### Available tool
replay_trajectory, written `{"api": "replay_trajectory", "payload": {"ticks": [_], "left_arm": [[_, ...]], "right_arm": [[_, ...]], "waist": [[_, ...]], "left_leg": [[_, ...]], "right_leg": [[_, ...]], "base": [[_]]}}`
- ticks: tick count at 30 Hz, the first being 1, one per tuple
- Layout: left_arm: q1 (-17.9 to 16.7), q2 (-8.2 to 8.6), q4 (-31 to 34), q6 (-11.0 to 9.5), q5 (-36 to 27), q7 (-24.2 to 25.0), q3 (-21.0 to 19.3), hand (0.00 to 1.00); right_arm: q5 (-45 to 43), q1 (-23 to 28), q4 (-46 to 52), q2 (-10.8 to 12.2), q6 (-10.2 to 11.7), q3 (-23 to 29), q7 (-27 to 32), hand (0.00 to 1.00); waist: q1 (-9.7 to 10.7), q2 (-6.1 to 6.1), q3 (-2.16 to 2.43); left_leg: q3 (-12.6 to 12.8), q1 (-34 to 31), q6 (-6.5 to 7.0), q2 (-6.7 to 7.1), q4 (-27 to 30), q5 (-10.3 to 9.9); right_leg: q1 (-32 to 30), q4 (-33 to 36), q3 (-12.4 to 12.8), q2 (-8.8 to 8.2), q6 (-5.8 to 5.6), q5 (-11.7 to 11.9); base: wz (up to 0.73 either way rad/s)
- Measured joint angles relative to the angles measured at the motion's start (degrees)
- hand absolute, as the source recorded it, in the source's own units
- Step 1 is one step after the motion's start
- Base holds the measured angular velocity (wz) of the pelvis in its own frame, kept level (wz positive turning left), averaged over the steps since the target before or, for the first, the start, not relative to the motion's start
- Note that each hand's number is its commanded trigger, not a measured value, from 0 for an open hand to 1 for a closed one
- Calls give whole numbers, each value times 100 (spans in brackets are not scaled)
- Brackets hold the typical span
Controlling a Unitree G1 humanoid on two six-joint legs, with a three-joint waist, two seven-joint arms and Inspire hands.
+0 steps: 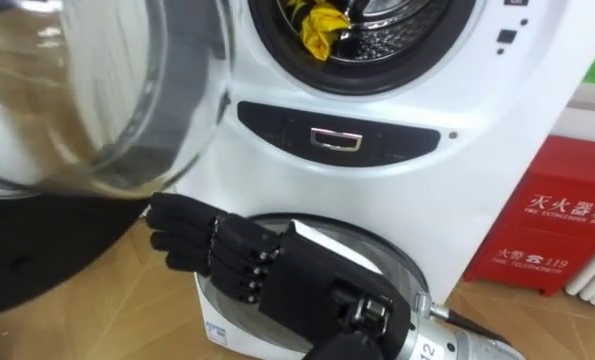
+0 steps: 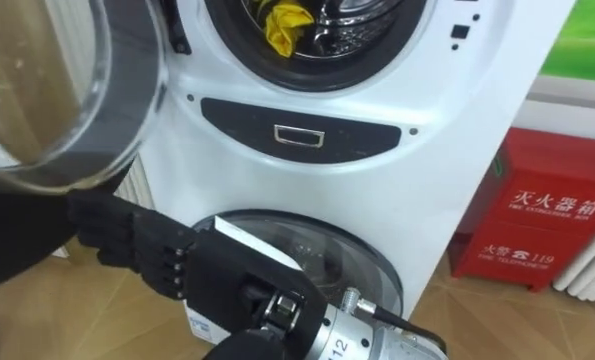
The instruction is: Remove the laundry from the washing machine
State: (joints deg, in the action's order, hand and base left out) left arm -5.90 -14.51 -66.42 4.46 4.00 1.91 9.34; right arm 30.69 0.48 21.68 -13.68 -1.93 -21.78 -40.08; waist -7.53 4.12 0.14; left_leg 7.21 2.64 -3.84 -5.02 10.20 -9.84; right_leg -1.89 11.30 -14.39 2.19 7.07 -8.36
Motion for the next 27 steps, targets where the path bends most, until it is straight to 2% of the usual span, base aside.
{"api": "replay_trajectory", "payload": {"ticks": [5, 9, 14, 18, 22, 27], "left_arm": [[0, 18, 4, 0, 0, 1, -6, 0], [-16, 44, 5, 0, -8, 0, -11, 0], [-59, 39, -3, 2, -218, -13, -16, 0], [-138, 68, -15, -5, -209, -11, -179, 0], [-200, 101, -48, -28, -215, -13, -376, 0], [-267, 220, -47, -28, -208, -13, -534, 0]], "right_arm": [[-61, -1, 0, 1, -76, 34, -73, 0], [-545, -19, 0, 9, -77, 66, -49, 0], [-1105, 29, -5, -30, -77, 112, 143, 0], [-1623, 129, -8, -85, -80, 589, 520, 0], [-1735, 129, -7, -112, -78, 1039, 896, 0], [-1731, 92, 5, 31, -78, 1387, 1476, 0]], "waist": [[-15, -21, -14], [-8, -45, -36], [133, -45, -53], [154, -53, -57], [256, -65, -52], [274, -113, -25]], "left_leg": [[-6, 36, 1, 11, -66, 0], [-5, 78, 1, 31, -73, 0], [6, 74, 11, 48, -75, -7], [32, 86, 33, 61, -79, -20], [55, 90, 35, 65, -83, -21], [63, 118, 34, 61, -92, -22]], "right_leg": [[45, -70, -3, 0, -31, -1], [105, -73, -1, -17, -56, -19], [145, -166, 3, -22, -82, -27], [164, -187, 5, -31, -92, -20], [206, -263, -4, -29, -108, -10], [216, -266, 11, -28, -109, -10]], "base": [[0], [0], [0], [-2], [-1], [-4]]}}
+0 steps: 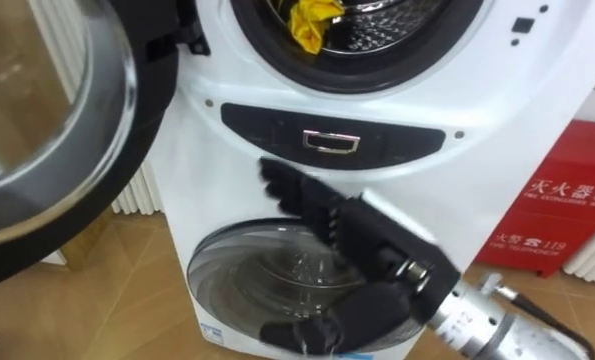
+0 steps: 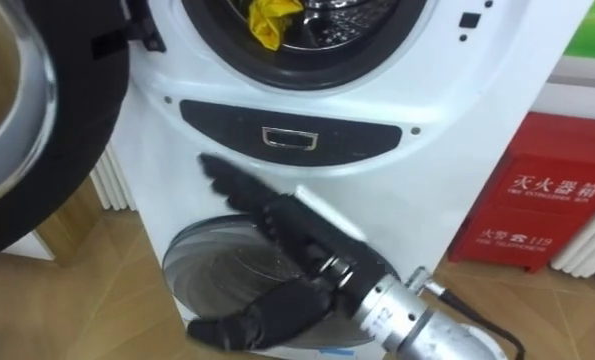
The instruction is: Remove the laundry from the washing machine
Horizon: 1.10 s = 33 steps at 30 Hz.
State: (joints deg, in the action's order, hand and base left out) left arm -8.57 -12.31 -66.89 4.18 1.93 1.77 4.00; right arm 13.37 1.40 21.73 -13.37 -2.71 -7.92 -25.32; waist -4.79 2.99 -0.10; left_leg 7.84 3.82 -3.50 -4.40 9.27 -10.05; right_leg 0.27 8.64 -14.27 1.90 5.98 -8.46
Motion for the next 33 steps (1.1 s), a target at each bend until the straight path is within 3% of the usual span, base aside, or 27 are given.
{"api": "replay_trajectory", "payload": {"ticks": [14, 22, 28, 32, 33], "left_arm": [[-6, 44, 39, 15, -19, -41, -275, 0], [3, 52, 40, 22, -15, -104, -271, 0], [-22, 64, 35, 47, -5, -231, -335, 0], [-208, 50, 30, 81, 8, -359, -393, 0], [-314, 55, 32, 111, -1, -349, -387, 0]], "right_arm": [[433, -481, 5, 16, -113, 270, 529, 0], [935, -622, 0, 34, -117, 186, 714, 0], [891, -1161, -316, 242, -116, 23, 981, 0], [880, -1183, -396, 243, -115, 32, 1230, 0], [890, -1192, -443, 252, -112, 29, 1295, 0]], "waist": [[8, 30, -4], [-171, 40, -3], [-234, 79, -33], [-329, 91, -54], [-333, 100, -53]], "left_leg": [[-10, 91, -3, -1, -36, -12], [-36, 105, -3, 0, -34, -16], [-12, 159, -8, -16, 73, -45], [-58, -244, -40, -185, 1291, -454], [-54, -440, -28, -251, 1822, -538]], "right_leg": [[77, 0, 3, -1, -8, -5], [80, 4, -12, -1, -15, -10], [177, 23, -15, 11, -3, -50], [178, 423, -11, 23, 34, -337], [185, 557, -13, 21, 61, -435]], "base": [[0], [0], [1], [0], [-11]]}}
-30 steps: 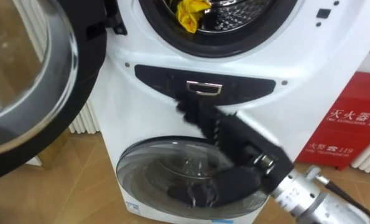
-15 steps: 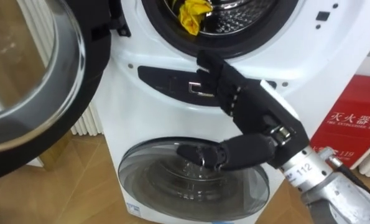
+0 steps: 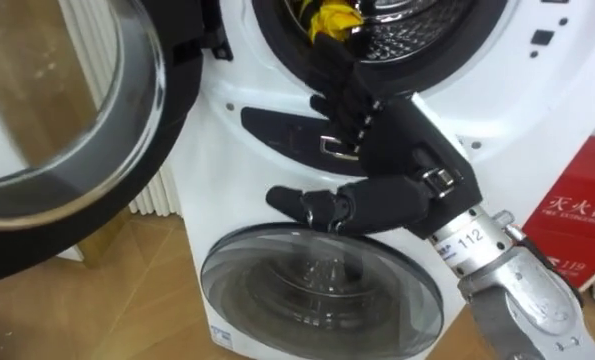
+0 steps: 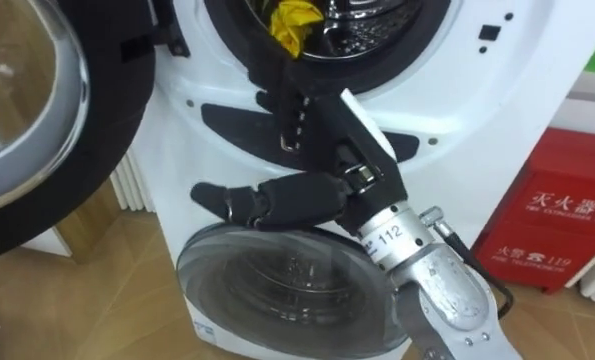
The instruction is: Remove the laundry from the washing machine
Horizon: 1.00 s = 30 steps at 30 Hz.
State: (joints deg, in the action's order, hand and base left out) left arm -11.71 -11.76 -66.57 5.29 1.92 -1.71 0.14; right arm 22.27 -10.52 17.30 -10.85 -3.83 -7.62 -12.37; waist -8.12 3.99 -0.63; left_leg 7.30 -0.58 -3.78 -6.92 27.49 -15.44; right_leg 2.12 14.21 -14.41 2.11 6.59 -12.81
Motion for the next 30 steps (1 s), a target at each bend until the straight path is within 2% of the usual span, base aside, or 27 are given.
{"api": "replay_trajectory", "payload": {"ticks": [1, 2, 3, 5, 7, 9, 10, 11, 12, 13, 14, 15, 16, 17, 18, 19, 20, 21, 22, 23, 24, 25, 26, 27, 28, 29, 30], "left_arm": [[-39, -1, 5, 25, 1, 8, 3, 0], [-122, 16, 2, 84, 16, 31, 4, 0], [-193, 55, -40, 111, 56, 68, 1, 0], [-245, 118, -34, 177, 87, 89, 4, 0], [-309, 151, -25, 185, 84, 92, 4, 0], [-435, 157, -18, 186, 98, 106, -36, 0], [-456, 168, -18, 189, 98, 130, -79, 0], [-446, 159, -5, 187, 97, 181, -139, 0], [-379, 162, 9, 179, 97, 250, -141, 0], [-342, 162, 11, 173, 97, 257, -142, 0], [-276, 163, 5, 172, 81, 259, -172, 0], [-191, 150, 7, 159, 44, 246, -219, 0], [-167, 132, 11, 151, -5, 237, -218, 0], [-117, 99, 41, 138, -11, 236, -221, 0], [-93, 96, 73, 136, -7, 230, -217, 0], [-44, 98, 72, 139, -9, 230, -212, 0], [98, 68, 79, 142, -9, 212, -217, 0], [192, 48, 92, 154, -2, 183, -214, 0], [230, 31, 93, 160, -4, 166, -202, 0], [334, 6, 91, 154, -23, 92, -196, 0], [517, -30, 90, 142, -13, 32, -192, 0], [568, -52, 80, 105, -15, -2, -192, 0], [675, -73, 60, 39, -14, -25, -192, 0], [717, -77, 65, -67, -14, -29, -190, 0], [711, -80, 59, -129, -17, -24, -188, 0], [696, -83, 37, -184, -31, -23, -196, 0], [650, -48, 24, -166, -32, -25, -197, 0]], "right_arm": [[1, -6, -24, 9, 1, -11, 39, 0], [5, -7, -53, 7, 1, -12, 115, 0], [-2, -47, -96, 0, 23, 1, 187, 0], [25, -73, -128, -24, 24, 14, 374, 0], [80, -153, -233, -37, 5, 36, 506, 0], [110, -305, -243, -35, -70, 56, 673, 0], [102, -349, -225, -40, -75, 64, 698, 0], [115, -401, -191, -47, -77, 105, 766, 0], [123, -412, -108, -79, -82, 176, 858, 0], [120, -418, -78, -78, -81, 180, 911, 0], [115, -420, -1, -84, -80, 201, 1000, 0], [85, -419, 33, -88, -69, 200, 1049, 0], [28, -416, 33, -92, -70, 186, 1061, 0], [0, -412, 57, -132, -70, 174, 1072, 0], [-24, -376, 240, -212, -63, 163, 1065, 0], [-46, -351, 341, -255, -25, 165, 1088, 0], [-171, -317, 444, -264, 48, 175, 1130, 0], [-280, -272, 448, -260, 64, 175, 1166, 0], [-322, -243, 448, -260, 64, 175, 1178, 0], [-443, -185, 472, -267, 64, 188, 1178, 0], [-457, -139, 532, -274, 72, 291, 1202, 0], [-471, -140, 531, -266, 70, 299, 1226, 0], [-511, -120, 531, -272, 56, 299, 1204, 0], [-508, -39, 589, -272, 53, 283, 1159, 0], [-505, 9, 638, -270, 52, 257, 1158, 0], [-446, 37, 684, -278, 52, 227, 1159, 0], [-351, 97, 716, -306, 55, 193, 1152, 0]], "waist": [[-3, 4, 3], [5, -13, -1], [16, -34, 1], [49, -30, -9], [18, -7, -4], [-67, 36, 37], [-57, 50, 53], [34, 136, 79], [71, 160, 90], [71, 185, 106], [78, 154, 86], [76, 117, 39], [67, 108, 21], [79, 98, 30], [209, 42, 103], [284, 14, 107], [339, 45, 76], [309, 49, 71], [304, 38, 65], [336, -63, 62], [296, -105, 75], [286, -124, 63], [329, -196, 15], [408, -272, 2], [429, -294, 14], [443, -270, 15], [489, -297, 48]], "left_leg": [[-4, -89, 6, -51, 242, -8], [-14, -278, 9, -133, 746, -5], [-20, -438, 31, -141, 1080, -24], [-105, -808, 24, -93, 1021, -48], [-111, -1217, 25, 26, 474, 1], [-231, -1495, 178, 225, -307, 731], [-283, -1504, 242, 294, -390, 889], [-267, -1468, 343, 445, -488, 911], [-238, -1411, 421, 557, -465, 887], [-199, -1373, 456, 599, -459, 864], [-143, -1352, 520, 651, -326, 755], [-81, -1367, 573, 675, -36, 656], [-48, -1392, 592, 682, 167, 607], [43, -1429, 622, 764, 175, 498], [78, -1306, 679, 792, -24, 318], [110, -1207, 706, 817, -85, 219], [233, -1047, 762, 888, -191, 217], [304, -811, 802, 929, -299, 202], [302, -669, 809, 953, -369, 198], [185, -444, 857, 970, -549, 165], [1, -294, 854, 968, -725, 95], [-9, -230, 850, 961, -800, 96], [-95, -109, 840, 922, -909, 103], [-162, 2, 825, 851, -1020, 111], [-181, 54, 806, 834, -1071, 123], [-188, 177, 788, 843, -1179, 128], [-269, 295, 734, 831, -1256, 97]], "right_leg": [[29, 46, -2, 2, 10, -35], [133, 54, -9, 27, 23, -80], [201, 62, 12, 43, 37, -156], [267, 69, 6, 28, 4, -276], [312, 71, -2, -18, -22, -368], [381, 58, 28, -124, -141, -453], [417, 52, 41, -152, -181, -479], [422, 22, 61, -258, -280, -517], [441, 5, 109, -358, -340, -521], [463, 1, 157, -407, -379, -531], [525, 1, 315, -467, -416, -534], [630, -7, 599, -517, -429, -530], [715, -1, 747, -550, -451, -525], [772, 95, 890, -635, -580, -582], [685, 376, 850, -697, -761, -690], [601, 612, 831, -724, -831, -730], [385, 1199, 820, -863, -898, -757], [185, 1800, 758, -994, -1011, -622], [102, 2056, 760, -1041, -1034, -509], [-43, 2490, 750, -1075, -1036, -323], [-279, 2657, 797, -1054, -1035, -370], [-398, 2657, 817, -1039, -1005, -445], [-652, 2568, 828, -973, -957, -590], [-873, 2231, 869, -855, -938, -605], [-933, 1936, 901, -794, -923, -566], [-985, 1140, 974, -728, -928, -275], [-954, 843, 964, -698, -876, 221]], "base": [[-4], [7], [14], [20], [3], [-24], [-7], [21], [22], [6], [-14], [-22], [-36], [-11], [8], [31], [0], [-19], [-31], [-28], [-20], [-9], [17], [22], [21], [22], [20]]}}
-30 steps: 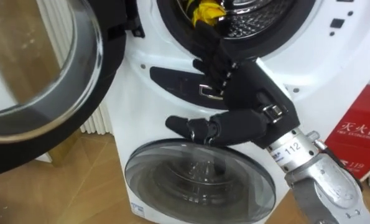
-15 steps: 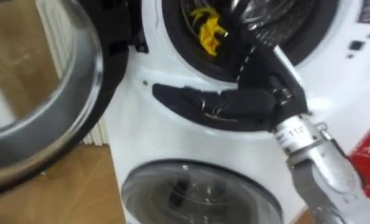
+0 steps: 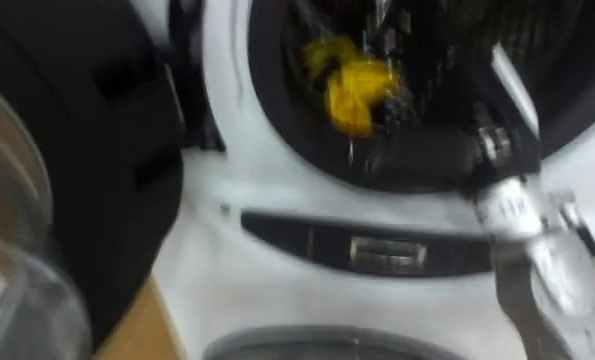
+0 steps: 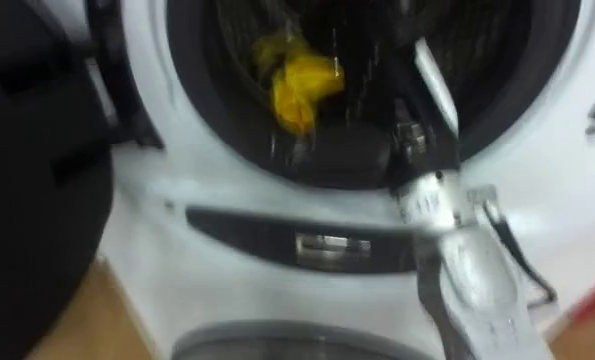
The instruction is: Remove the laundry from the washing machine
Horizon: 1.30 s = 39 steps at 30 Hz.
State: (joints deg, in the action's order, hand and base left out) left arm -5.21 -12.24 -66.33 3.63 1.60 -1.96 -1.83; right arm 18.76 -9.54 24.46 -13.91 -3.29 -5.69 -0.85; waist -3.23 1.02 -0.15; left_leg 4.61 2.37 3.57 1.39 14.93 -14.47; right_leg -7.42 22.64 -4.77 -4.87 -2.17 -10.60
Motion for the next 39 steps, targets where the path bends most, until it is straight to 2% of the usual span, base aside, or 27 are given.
{"api": "replay_trajectory", "payload": {"ticks": [1, 2, 3, 6, 9, 12, 13, 14, 15, 19, 20, 21, 26, 29, 32, 33, 36, 39], "left_arm": [[-34, 12, 16, 7, 0, 7, 1, 0], [-100, 22, 34, 4, -56, 23, -5, 0], [-147, 5, -8, 9, -104, 41, -25, 0], [-348, 15, -59, 9, -94, 115, -40, 0], [-529, 89, -81, 9, -87, 132, -42, 0], [-586, 134, -85, 9, -85, 133, -43, 0], [-598, 135, -89, 9, -86, 136, -43, 0], [-607, 134, -89, 11, -86, 133, -52, 0], [-637, 137, -76, 11, -86, 133, -46, 0], [-666, 138, -26, 15, -89, 125, -36, 0], [-688, 140, -5, 21, -92, 125, -37, 0], [-674, 145, -1, 26, -91, 126, -45, 0], [-681, 164, -12, 116, -77, 216, -251, 0], [-680, 163, -8, 160, -80, 263, -258, 0], [-685, 166, 35, 330, 24, 364, -535, 0], [-689, 153, 35, 385, 37, 392, -670, 0], [-687, 130, -15, 504, 35, 399, -816, 0], [-692, 71, -25, 637, 38, 421, -931, 0]], "right_arm": [[69, 31, 33, -5, 0, -15, -5, 0], [232, -8, 72, -16, 1, -18, -27, 0], [353, -44, 102, -41, 1, -14, -57, 0], [545, -38, 211, -185, 1, -2, -131, 0], [637, -28, 248, -185, 0, -23, -181, 0], [643, -29, 244, -186, -21, 8, -103, 0], [644, -29, 244, -187, -25, 20, -78, 0], [642, -29, 244, -187, -25, 26, -33, 0], [642, -29, 244, -188, -26, 25, 7, 0], [523, -28, 249, -188, -26, 3, 95, 0], [340, -28, 256, -179, -32, -2, 95, 0], [135, -26, 259, -164, -39, -3, 95, 0], [-364, 56, 296, -148, -53, -3, 21, 0], [-558, 54, 261, -220, -61, -3, -147, 0], [-805, -13, 268, -394, -294, 16, -460, 0], [-985, -98, 264, -555, -442, 37, -630, 0], [-1720, -289, 156, -805, -708, 116, -915, 0], [-1794, -557, -74, -883, -889, 118, -1172, 0]], "waist": [[-6, 0, 57], [-42, -24, 71], [-63, -21, 51], [-156, 46, 53], [-156, 69, 36], [-157, 80, 19], [-162, 88, 6], [-155, 77, -26], [-155, 105, -15], [-92, 99, -23], [-49, 107, -17], [-14, 143, 8], [-29, 88, -21], [-23, 90, -17], [-20, 147, 29], [-19, 196, 51], [8, 320, 56], [18, 431, 60]], "left_leg": [[-13, 51, -25, -33, -75, -7], [-4, 121, -80, -84, -177, 2], [-1, 130, -121, -135, -231, 24], [93, 148, -174, -249, -338, 48], [150, 143, -208, -307, -372, 40], [146, 139, -222, -335, -418, 32], [144, 140, -224, -366, -419, 31], [139, 136, -227, -367, -417, 30], [134, 133, -230, -365, -415, 33], [71, 99, -241, -364, -408, 38], [32, 75, -243, -363, -403, 40], [0, 50, -244, -361, -395, 41], [-9, 114, -241, -339, -369, 40], [-43, 116, -241, -362, -377, 41], [-62, 113, -245, -355, -404, 47], [-81, 108, -250, -319, -405, 52], [-152, 97, -258, -297, -405, 72], [-164, 124, -251, -281, -397, 80]], "right_leg": [[87, -155, -9, 35, 8, 5], [228, -332, -35, 169, 83, 108], [291, -510, -61, 240, 124, 182], [326, -731, -14, 380, 187, 279], [378, -925, 7, 459, 213, 393], [419, -1016, 2, 476, 216, 454], [423, -1022, 1, 479, 219, 462], [429, -1023, -16, 479, 221, 465], [433, -1023, -33, 480, 222, 466], [433, -1032, -66, 483, 222, 466], [433, -1051, -92, 475, 222, 466], [437, -1074, -123, 469, 223, 467], [532, -1099, -184, 468, 222, 478], [543, -1099, -237, 454, 222, 478], [543, -1103, -274, 441, 222, 477], [544, -1103, -288, 439, 221, 476], [550, -1117, -319, 430, 221, 476], [594, -1129, -322, 418, 222, 476]], "base": [[0], [-10], [-11], [-11], [-15], [1], [5], [5], [6], [9], [14], [11], [3], [5], [6], [4], [5], [0]]}}
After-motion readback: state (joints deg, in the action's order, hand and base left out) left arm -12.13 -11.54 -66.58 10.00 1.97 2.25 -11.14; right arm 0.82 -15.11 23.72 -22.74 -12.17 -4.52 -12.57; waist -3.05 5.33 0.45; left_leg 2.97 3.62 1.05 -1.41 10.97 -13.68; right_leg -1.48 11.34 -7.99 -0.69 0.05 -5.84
